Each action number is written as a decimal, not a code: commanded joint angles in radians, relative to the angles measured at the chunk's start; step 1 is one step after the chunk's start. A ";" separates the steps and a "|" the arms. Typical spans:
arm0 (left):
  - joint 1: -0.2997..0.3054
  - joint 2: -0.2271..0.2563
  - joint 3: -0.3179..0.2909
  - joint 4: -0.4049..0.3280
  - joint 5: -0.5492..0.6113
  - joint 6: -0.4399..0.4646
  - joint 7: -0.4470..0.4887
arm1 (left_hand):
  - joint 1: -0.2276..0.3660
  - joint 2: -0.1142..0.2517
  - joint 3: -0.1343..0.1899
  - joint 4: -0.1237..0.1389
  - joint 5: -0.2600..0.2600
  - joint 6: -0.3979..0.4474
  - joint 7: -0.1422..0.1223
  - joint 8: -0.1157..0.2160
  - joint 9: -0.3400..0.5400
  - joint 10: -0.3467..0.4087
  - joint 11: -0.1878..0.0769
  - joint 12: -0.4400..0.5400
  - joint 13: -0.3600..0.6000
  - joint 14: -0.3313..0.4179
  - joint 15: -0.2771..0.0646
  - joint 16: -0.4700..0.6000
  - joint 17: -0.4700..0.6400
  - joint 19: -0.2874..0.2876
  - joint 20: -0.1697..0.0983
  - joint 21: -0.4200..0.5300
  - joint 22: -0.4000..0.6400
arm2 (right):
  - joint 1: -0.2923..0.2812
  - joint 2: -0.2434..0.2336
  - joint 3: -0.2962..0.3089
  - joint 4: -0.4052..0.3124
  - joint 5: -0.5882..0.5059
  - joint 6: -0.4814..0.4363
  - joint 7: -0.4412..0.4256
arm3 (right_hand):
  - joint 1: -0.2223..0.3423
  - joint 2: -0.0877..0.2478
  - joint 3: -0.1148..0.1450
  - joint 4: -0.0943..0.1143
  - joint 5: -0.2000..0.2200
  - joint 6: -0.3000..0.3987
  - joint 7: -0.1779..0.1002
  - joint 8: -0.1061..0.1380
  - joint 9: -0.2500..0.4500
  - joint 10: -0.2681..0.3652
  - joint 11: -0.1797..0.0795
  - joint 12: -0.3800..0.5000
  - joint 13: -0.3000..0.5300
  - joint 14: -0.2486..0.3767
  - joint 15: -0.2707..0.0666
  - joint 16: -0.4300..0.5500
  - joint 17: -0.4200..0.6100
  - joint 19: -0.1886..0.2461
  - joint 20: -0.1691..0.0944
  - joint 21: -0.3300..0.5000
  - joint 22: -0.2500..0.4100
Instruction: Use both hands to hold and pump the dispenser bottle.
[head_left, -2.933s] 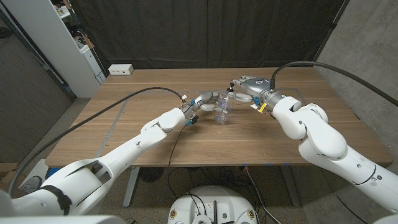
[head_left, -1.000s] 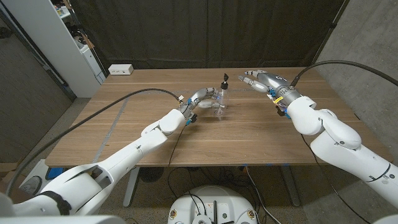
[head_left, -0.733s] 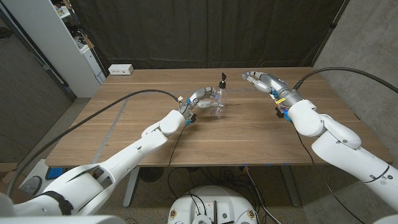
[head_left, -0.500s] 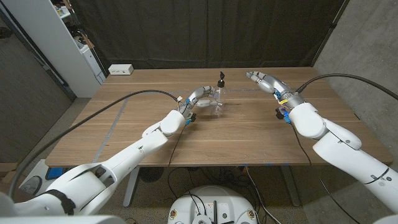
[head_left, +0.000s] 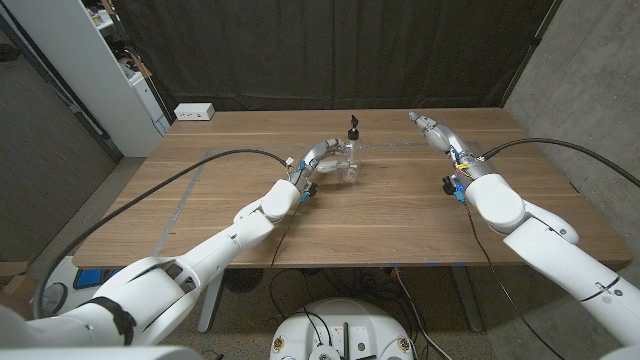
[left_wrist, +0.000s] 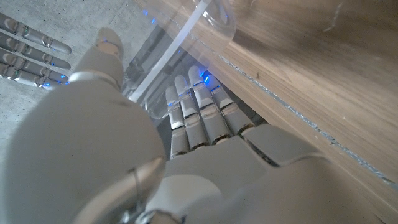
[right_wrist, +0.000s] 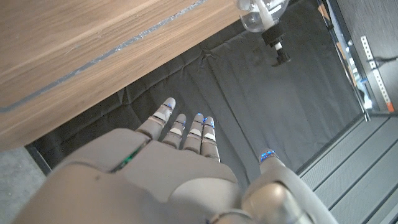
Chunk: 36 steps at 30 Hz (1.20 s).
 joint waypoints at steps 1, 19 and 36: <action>-0.028 -0.038 0.016 0.093 -0.026 -0.037 -0.016 | 0.037 0.164 0.035 0.023 0.001 0.066 -0.054 -0.013 0.001 0.042 -0.058 -0.004 -0.006 -0.015 -0.137 -0.016 -0.012 -0.012 -0.076 -0.008 0.000 | 0.024 0.060 -0.018 0.136 0.176 0.189 -0.022 | 0.003 0.054 0.001 -0.003 0.009 -0.002 0.008 -0.001 -0.001 -0.007 0.003 0.001 0.002 -0.005 -0.003 -0.002 0.002 0.005 -0.008 -0.001 0.003; -0.032 -0.043 0.027 0.110 -0.040 -0.016 -0.029 | 0.015 0.148 0.047 0.018 0.000 0.063 -0.070 -0.054 -0.003 0.031 -0.064 -0.021 -0.031 -0.026 -0.138 -0.048 -0.056 -0.040 -0.047 -0.030 -0.005 | 0.050 0.067 -0.058 0.203 0.233 0.248 -0.057 | 0.004 0.053 0.000 -0.007 0.009 -0.001 0.015 0.003 -0.001 -0.006 0.014 0.007 0.001 -0.003 -0.006 0.000 0.003 0.007 -0.014 -0.002 0.002; -0.026 -0.037 0.027 0.098 -0.062 0.004 -0.053 | 0.010 0.148 0.034 0.018 -0.005 0.051 -0.099 -0.087 -0.002 -0.004 -0.072 -0.042 -0.048 -0.076 -0.136 -0.060 -0.063 -0.074 -0.014 -0.054 -0.007 | 0.050 0.059 -0.065 0.212 0.248 0.270 -0.080 | 0.001 0.052 -0.002 -0.006 0.008 0.009 0.019 0.006 -0.001 0.003 0.022 0.012 0.001 0.003 -0.006 0.003 0.005 0.012 -0.015 -0.002 0.002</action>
